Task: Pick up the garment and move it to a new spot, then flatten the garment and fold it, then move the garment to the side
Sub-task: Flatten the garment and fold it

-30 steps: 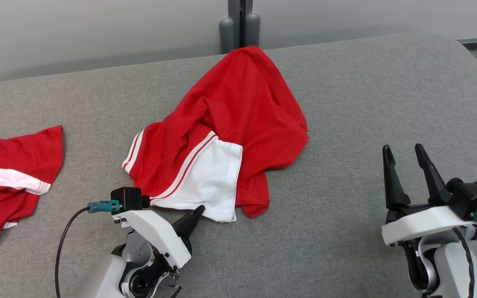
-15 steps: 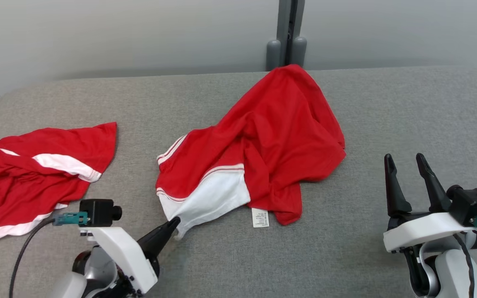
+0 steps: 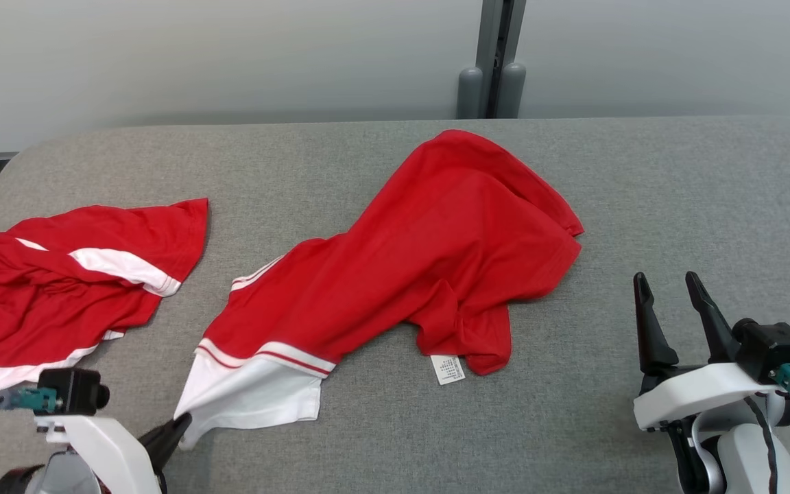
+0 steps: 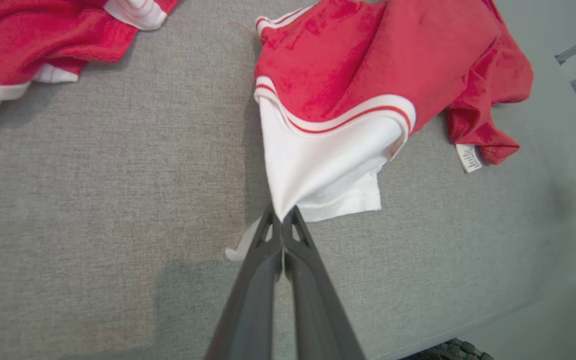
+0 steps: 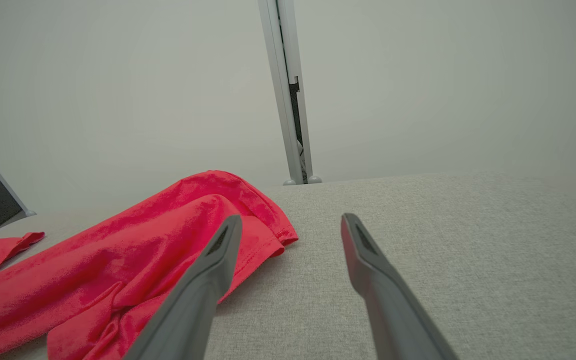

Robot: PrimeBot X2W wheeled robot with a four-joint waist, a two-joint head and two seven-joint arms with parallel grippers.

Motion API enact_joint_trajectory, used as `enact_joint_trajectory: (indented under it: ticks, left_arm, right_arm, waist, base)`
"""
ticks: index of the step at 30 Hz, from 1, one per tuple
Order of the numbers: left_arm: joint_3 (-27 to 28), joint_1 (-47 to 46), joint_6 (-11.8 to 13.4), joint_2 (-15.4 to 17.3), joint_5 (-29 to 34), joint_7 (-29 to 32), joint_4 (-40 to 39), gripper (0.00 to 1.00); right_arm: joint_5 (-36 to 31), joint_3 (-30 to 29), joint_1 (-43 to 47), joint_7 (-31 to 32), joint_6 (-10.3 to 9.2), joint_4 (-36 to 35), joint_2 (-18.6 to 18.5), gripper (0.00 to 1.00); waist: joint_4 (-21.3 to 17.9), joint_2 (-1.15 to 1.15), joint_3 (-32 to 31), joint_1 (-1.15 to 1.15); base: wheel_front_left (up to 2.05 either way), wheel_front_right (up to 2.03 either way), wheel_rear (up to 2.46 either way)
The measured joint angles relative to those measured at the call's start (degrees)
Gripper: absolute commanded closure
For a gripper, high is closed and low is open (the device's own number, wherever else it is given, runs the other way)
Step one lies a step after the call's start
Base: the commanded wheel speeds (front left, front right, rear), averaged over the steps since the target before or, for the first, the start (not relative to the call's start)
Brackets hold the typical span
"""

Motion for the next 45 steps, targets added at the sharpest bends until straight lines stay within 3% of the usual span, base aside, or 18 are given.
enact_joint_trajectory:
  ticks: [5, 6, 7, 12, 15, 26, 34, 45]
  left_arm:
    - [-1.63, 1.41, 1.56, -0.25, 2.23, -0.08, 3.55, 1.0]
    - [-1.83, 1.37, 1.56, -0.66, 2.42, -0.51, 4.09, 0.64]
    - [-2.07, 1.28, 1.63, -1.0, 2.92, -1.03, 4.68, 0.0]
    - [-2.25, -0.22, 2.19, -1.8, 6.28, -5.6, 5.24, 0.0]
    - [-1.2, -0.48, 4.46, -2.25, 9.14, -10.81, 4.77, 0.0]
    - [-0.78, -0.38, 7.02, -8.27, 14.93, -27.35, 3.72, 0.0]
    - [-3.21, -1.1, 6.21, -10.91, 16.24, -30.06, 6.1, 0.0]
    - [-4.93, -2.63, 4.9, -12.76, 16.19, -31.15, 9.37, 0.0]
  right_arm:
    - [-0.65, -0.34, 0.01, 0.01, 0.0, 1.22, -0.02, 0.0]
    - [-0.9, -0.38, 0.02, 0.12, 0.0, 1.45, -0.02, 0.0]
    - [-1.09, -0.35, 0.02, 0.19, 0.0, 1.63, -0.04, 0.0]
    - [-1.24, 1.69, 0.02, 0.77, 0.0, 1.59, -0.01, 0.0]
    - [-0.88, 2.23, 0.01, 0.64, 0.0, 0.35, -0.01, 0.0]
    - [0.98, 8.77, 1.26, 1.49, 0.0, -0.32, -1.77, 0.0]
    - [3.72, 19.47, 1.4, 13.04, 0.0, 4.68, -4.77, 0.0]
    - [2.19, 21.25, -2.68, 19.18, 0.01, 12.14, -4.65, 0.0]
  waist:
    - [-0.94, 0.0, -0.06, 0.0]
    - [-1.06, 0.0, -0.07, 0.0]
    - [-1.13, 0.0, -0.1, 0.0]
    - [-0.83, 0.0, -0.35, 0.0]
    - [-0.22, 0.0, -0.61, 0.0]
    - [2.55, 0.0, -1.32, 0.0]
    - [5.93, 0.0, -1.86, 0.0]
    - [9.53, 0.0, -1.98, 0.0]
  base:
    - [0.0, 0.0, 0.0]
    - [0.0, 0.0, 0.0]
    - [0.0, 0.0, 0.0]
    - [0.0, 0.0, 0.0]
    - [0.0, 0.0, 0.0]
    - [0.0, 0.0, 0.0]
    - [0.0, 0.0, 0.0]
    - [0.0, 0.0, 0.0]
